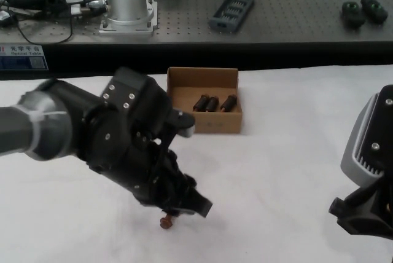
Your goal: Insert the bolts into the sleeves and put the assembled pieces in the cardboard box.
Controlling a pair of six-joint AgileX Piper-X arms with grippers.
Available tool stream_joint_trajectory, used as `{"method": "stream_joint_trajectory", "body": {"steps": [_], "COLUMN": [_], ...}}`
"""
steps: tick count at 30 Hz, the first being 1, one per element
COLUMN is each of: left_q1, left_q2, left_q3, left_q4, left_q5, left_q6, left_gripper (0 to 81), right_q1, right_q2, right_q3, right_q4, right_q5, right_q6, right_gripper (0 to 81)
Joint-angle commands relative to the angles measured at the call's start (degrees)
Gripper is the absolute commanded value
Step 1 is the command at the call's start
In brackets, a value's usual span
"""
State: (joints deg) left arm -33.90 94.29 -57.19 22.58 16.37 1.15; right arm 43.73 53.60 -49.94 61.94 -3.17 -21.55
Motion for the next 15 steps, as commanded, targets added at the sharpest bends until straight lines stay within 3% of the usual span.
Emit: {"method": "stream_joint_trajectory", "body": {"steps": [1,15], "left_q1": [-0.2,-0.2], "left_q2": [1.7,5.8], "left_q3": [-0.8,-0.8], "left_q4": [2.4,-1.7], "left_q5": [-7.0,-6.8], "left_q6": [1.1,4.0], "left_gripper": [33.0,33.0], "right_q1": [-0.2,-0.2], "right_q2": [-0.5,-0.5], "right_q3": [-0.1,-0.1], "right_q4": [0.0,-0.1], "right_q5": [-0.4,-2.8], "right_q6": [-0.4,-2.9], "right_gripper": [2.0,2.0]}}
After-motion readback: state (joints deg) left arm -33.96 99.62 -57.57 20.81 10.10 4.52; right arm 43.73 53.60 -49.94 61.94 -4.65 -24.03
